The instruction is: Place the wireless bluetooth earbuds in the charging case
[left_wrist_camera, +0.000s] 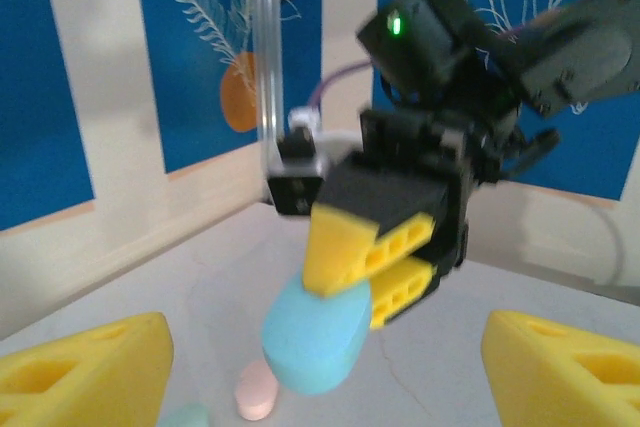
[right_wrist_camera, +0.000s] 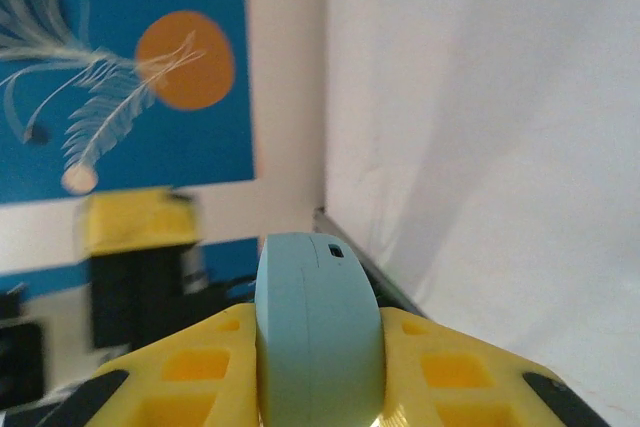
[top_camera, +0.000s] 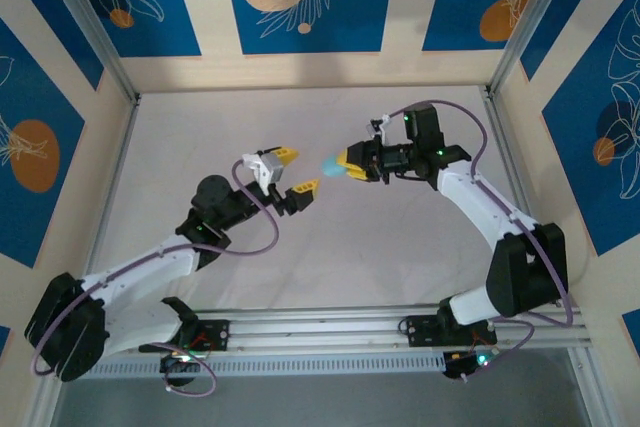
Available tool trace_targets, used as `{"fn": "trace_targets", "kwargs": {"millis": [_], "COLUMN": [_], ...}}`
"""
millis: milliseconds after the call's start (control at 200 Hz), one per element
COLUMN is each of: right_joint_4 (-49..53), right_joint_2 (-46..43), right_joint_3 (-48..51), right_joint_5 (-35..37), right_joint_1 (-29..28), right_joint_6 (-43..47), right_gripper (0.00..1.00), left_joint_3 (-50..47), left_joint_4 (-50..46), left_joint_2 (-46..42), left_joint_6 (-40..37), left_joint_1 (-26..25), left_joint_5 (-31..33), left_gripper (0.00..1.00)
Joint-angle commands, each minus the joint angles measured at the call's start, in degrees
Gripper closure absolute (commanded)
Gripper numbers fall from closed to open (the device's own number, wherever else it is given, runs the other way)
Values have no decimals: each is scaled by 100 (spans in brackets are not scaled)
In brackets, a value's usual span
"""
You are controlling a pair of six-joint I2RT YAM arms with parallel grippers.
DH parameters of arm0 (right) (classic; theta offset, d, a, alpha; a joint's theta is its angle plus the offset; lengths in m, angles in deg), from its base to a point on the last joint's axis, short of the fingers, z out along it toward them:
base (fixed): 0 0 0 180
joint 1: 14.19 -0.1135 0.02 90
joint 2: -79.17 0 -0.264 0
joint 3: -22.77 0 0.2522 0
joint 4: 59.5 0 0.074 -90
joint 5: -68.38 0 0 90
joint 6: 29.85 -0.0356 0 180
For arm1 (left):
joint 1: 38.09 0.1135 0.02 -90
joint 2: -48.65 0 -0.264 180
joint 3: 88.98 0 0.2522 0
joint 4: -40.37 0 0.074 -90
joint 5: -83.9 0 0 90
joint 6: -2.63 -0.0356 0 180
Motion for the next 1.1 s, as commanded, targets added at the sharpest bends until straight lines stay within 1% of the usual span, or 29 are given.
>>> {"fn": "trace_targets", "kwargs": {"millis": [0, 115, 280, 470, 555, 650, 775, 845, 1000, 1060, 1090], "right_joint_4": [-125, -499, -728, -749, -927, -1139, -918, -607, 121, 448, 604], "right_joint_2": [583, 1272, 2028, 2397, 2593, 2748, 2749, 2620, 2018, 1754, 1589], "right_joint_3": [297, 451, 258, 109, 117, 135, 116, 133, 249, 249, 245], "right_joint_5": [606, 869, 1085, 1594, 1645, 1609, 1779, 1952, 2596, 2881, 3009], "right_joint_1": [-30, -93, -246, -359, -342, -348, -369, -354, -275, -227, -177], "right_joint_6": [105, 22, 34, 105, 16, -57, 89, 236, 640, 816, 903], "right_gripper": [79, 79, 79, 78, 77, 75, 70, 63, 38, 31, 29], "left_joint_3": [-22, 31, 73, 61, 49, 60, 61, 56, 41, 43, 40], "left_joint_4": [-525, -891, -1093, -1164, -1171, -1169, -1209, -1240, -1290, -1283, -1291], "left_joint_2": [-330, -465, -535, -585, -572, -572, -586, -597, -631, -620, -618], "left_joint_6": [-151, -163, -188, -251, -251, -252, -277, -303, -350, -364, -374], "left_joint_1": [-37, -42, -42, -39, -43, -40, -41, -42, -39, -40, -30], "left_joint_5": [565, 773, 847, 993, 1056, 1084, 1159, 1221, 1376, 1473, 1499], "left_gripper": [19, 18, 17, 16, 16, 16, 15, 14, 14, 13, 13]}}
